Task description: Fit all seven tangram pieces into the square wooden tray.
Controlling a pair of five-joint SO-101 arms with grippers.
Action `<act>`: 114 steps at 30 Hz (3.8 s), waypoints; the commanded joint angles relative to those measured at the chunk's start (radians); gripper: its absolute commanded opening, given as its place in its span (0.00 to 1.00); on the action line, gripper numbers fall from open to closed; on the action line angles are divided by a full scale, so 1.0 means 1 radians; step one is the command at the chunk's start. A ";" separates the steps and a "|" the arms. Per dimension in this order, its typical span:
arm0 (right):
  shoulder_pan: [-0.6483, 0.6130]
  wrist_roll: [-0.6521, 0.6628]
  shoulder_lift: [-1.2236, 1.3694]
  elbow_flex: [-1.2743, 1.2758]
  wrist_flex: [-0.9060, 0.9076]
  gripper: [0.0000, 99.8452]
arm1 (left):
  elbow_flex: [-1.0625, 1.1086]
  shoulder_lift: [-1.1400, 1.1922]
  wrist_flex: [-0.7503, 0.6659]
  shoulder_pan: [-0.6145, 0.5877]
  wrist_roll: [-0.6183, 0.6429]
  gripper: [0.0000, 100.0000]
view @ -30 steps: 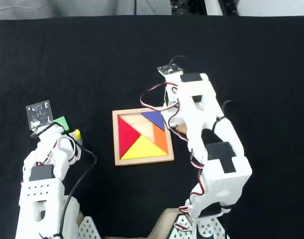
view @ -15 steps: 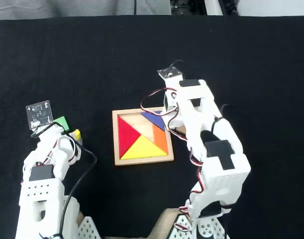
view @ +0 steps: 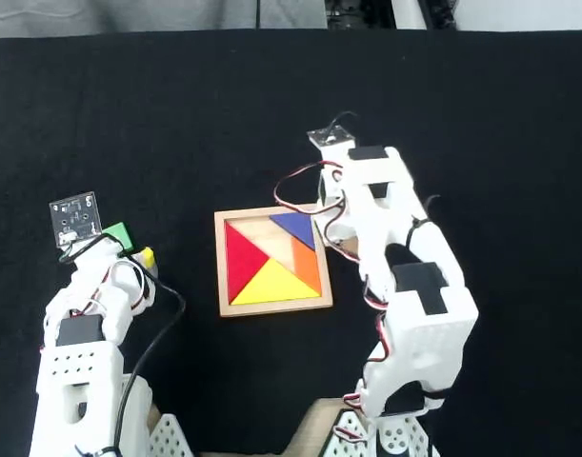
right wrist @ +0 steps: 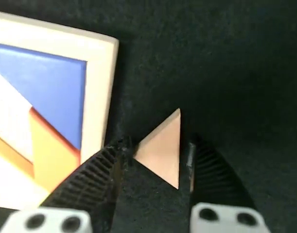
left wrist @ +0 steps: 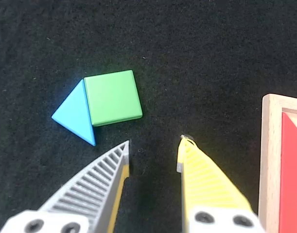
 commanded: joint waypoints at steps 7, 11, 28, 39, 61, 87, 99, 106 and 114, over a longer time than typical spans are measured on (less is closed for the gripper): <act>0.002 0.008 -0.016 -0.008 0.035 0.15 | -0.007 -0.014 -0.018 0.013 -0.003 0.17; -0.002 0.008 -0.136 0.005 0.078 0.15 | -0.007 -0.014 -0.018 0.013 -0.003 0.17; -0.198 -0.155 -0.360 0.018 0.166 0.15 | -0.007 -0.014 -0.018 0.013 -0.003 0.17; -0.376 -0.516 -0.170 -0.130 0.152 0.15 | -0.005 -0.014 -0.018 0.013 -0.003 0.17; -0.394 -0.608 -0.062 -0.199 0.146 0.15 | -0.008 -0.014 -0.018 0.013 -0.003 0.17; -0.367 -0.601 -0.048 -0.194 0.100 0.26 | -0.010 -0.014 -0.018 0.015 -0.003 0.17; -0.368 -0.448 -0.110 -0.346 0.124 0.13 | -0.010 -0.014 -0.018 0.015 -0.003 0.17; -0.364 -0.480 0.044 -0.412 0.097 0.03 | -0.007 -0.014 -0.018 0.015 -0.003 0.17; -0.301 -0.473 0.220 -0.476 0.218 0.01 | -0.008 -0.014 -0.018 0.015 -0.003 0.17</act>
